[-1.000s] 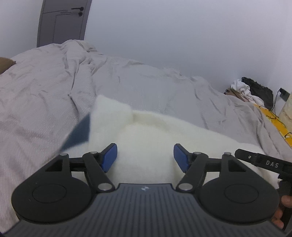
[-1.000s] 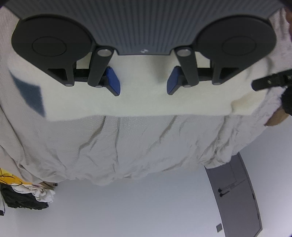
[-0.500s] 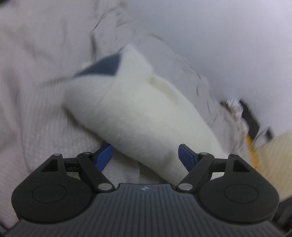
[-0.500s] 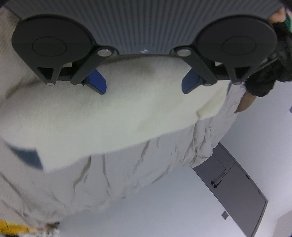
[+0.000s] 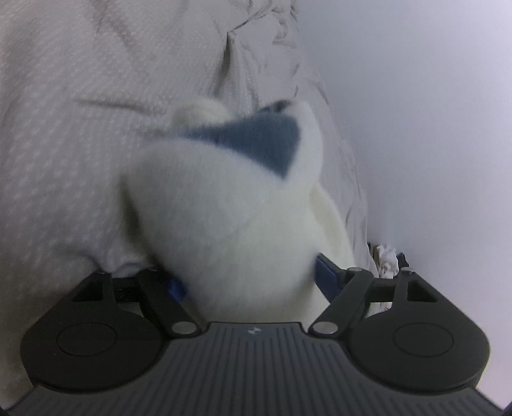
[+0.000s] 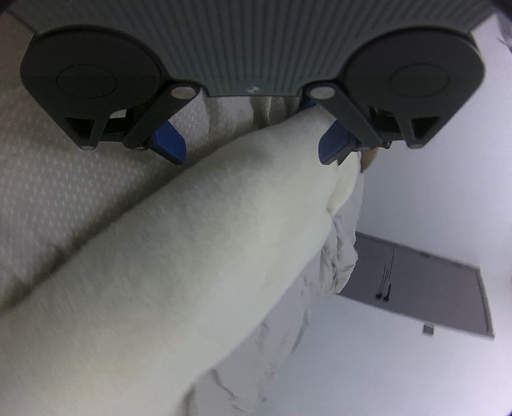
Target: Fold large clothes
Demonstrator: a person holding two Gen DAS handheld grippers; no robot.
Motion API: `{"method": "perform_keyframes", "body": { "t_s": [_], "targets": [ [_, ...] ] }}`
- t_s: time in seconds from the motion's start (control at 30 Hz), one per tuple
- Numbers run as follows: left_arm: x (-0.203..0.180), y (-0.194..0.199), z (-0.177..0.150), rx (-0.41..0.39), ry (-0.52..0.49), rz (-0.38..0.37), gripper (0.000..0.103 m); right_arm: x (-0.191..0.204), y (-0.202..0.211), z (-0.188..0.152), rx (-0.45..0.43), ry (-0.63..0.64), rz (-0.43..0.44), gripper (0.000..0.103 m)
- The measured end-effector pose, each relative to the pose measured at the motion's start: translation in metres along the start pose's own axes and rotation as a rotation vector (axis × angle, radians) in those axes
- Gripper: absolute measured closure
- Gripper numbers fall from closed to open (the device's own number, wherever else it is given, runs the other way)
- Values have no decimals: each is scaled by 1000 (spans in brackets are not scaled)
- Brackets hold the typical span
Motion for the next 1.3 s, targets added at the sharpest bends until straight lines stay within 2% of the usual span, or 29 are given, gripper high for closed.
{"method": "perform_keyframes", "body": {
  "t_s": [0.03, 0.1, 0.2, 0.27, 0.47, 0.57, 0.73, 0.77, 0.93, 1.1, 1.3],
  "targets": [
    [-1, -1, 2, -8, -12, 11, 33, -2, -2, 1, 4, -28, 9, 11],
    [-5, 1, 4, -29, -58, 33, 50, -6, -8, 0, 14, -83, 28, 11],
    [-26, 8, 1, -81, -203, 75, 59, -9, -19, 1, 26, -125, 37, 11],
    [-34, 10, 0, -99, -225, 74, 60, -11, -23, 6, 13, -152, 43, 11],
    [-28, 13, 4, -82, -190, 53, 61, -21, -32, 30, -67, -309, 85, 11],
    [-30, 13, 4, -83, -182, 49, 61, -31, -27, 41, -116, -370, 75, 12],
    [-28, 13, 4, -81, -172, 40, 61, -47, -4, 52, -248, -440, 37, 12],
    [-28, 14, 4, -82, -178, 40, 61, -49, 0, 53, -266, -447, 31, 16],
    [-33, 15, 2, -83, -187, 44, 61, -46, -1, 50, -284, -398, -12, 22],
    [-41, 14, 0, -88, -208, 49, 62, -30, 3, 51, -293, -288, -63, 44],
    [-43, 33, -5, -92, -201, -1, 62, -11, 25, 38, -338, -150, -92, 51]
  ]
}}
Point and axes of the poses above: each gripper's, at about its wrist camera, not at the fingertips, and y roughly against the way its jaws point, x to its left, z to its top, the point moved 8 cm from there along -y, roughly the way its jaws point, and after that the axes turned 4 degrees about -z, right-handed, at the moved point
